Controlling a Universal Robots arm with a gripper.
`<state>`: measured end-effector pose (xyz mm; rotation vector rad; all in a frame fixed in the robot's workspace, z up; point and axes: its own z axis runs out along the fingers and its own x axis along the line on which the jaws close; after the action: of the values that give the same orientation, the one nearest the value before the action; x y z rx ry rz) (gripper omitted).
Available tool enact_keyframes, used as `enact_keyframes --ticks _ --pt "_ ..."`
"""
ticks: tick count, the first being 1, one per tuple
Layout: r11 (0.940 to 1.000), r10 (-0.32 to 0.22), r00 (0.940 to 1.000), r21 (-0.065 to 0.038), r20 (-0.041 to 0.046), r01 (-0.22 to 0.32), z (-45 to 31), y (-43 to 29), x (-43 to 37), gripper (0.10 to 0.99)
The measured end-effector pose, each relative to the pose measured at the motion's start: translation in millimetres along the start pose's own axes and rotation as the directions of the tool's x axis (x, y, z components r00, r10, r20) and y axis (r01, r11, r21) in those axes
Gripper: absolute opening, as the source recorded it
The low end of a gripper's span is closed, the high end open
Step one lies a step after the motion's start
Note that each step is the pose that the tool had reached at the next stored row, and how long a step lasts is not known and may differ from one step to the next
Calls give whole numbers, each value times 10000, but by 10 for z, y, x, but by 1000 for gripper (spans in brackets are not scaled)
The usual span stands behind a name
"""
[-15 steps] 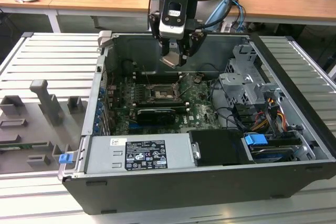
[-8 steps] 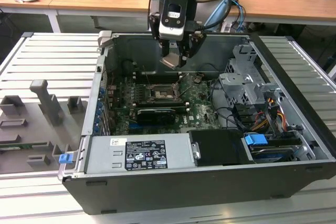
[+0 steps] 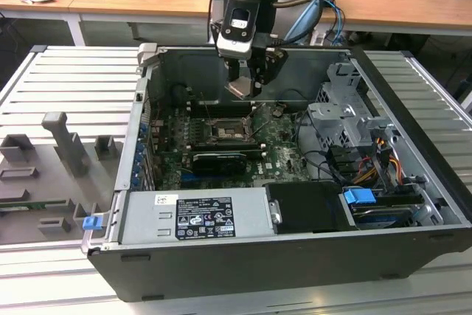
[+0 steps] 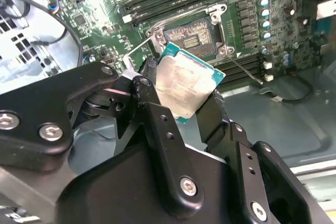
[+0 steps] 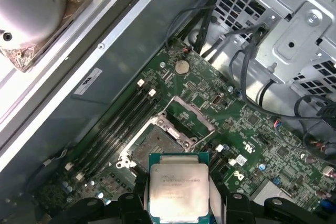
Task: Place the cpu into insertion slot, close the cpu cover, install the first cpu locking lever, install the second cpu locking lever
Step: 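Place the cpu into insertion slot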
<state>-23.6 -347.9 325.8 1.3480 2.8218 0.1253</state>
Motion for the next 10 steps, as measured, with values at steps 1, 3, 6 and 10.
enact_keyframes --ticks 1,3,6,10 --pt "9997 251 9997 -6 18 -251 9 -1 0 541" --pt "9985 542 9985 -12 39 -542 18 -2 -1 541" --pt "9921 1256 9920 -29 90 -1255 42 -3 -1 541" --pt "9803 1975 9802 -54 142 -1975 76 -6 -2 541"
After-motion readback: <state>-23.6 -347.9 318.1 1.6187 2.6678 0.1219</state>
